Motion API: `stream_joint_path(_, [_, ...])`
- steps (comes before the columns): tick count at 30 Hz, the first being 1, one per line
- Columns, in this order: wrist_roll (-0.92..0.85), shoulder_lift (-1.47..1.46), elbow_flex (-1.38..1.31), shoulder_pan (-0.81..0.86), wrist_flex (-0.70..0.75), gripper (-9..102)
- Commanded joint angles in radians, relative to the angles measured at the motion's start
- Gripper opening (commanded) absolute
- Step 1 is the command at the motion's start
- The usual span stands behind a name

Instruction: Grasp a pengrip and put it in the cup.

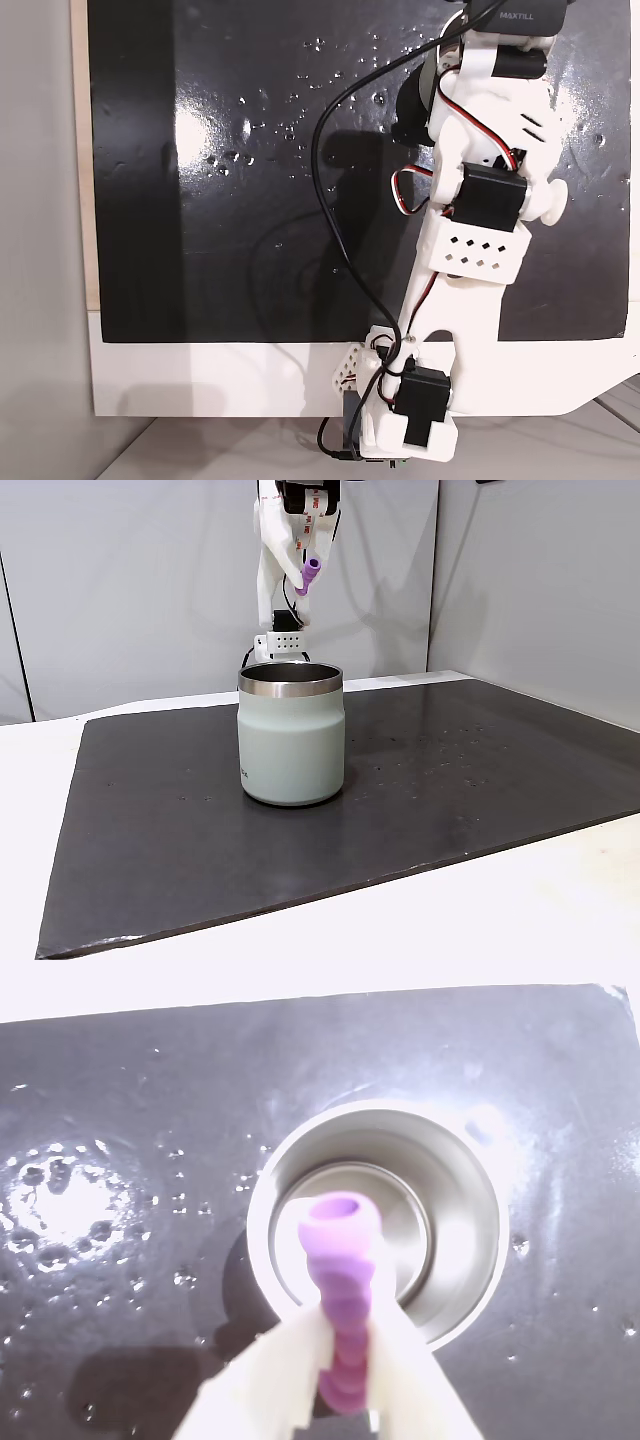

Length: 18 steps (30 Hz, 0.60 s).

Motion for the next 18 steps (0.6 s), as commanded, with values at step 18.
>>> stream_joint_path(18, [-0.060,-0.069,-0.074,0.084,-0.106,26])
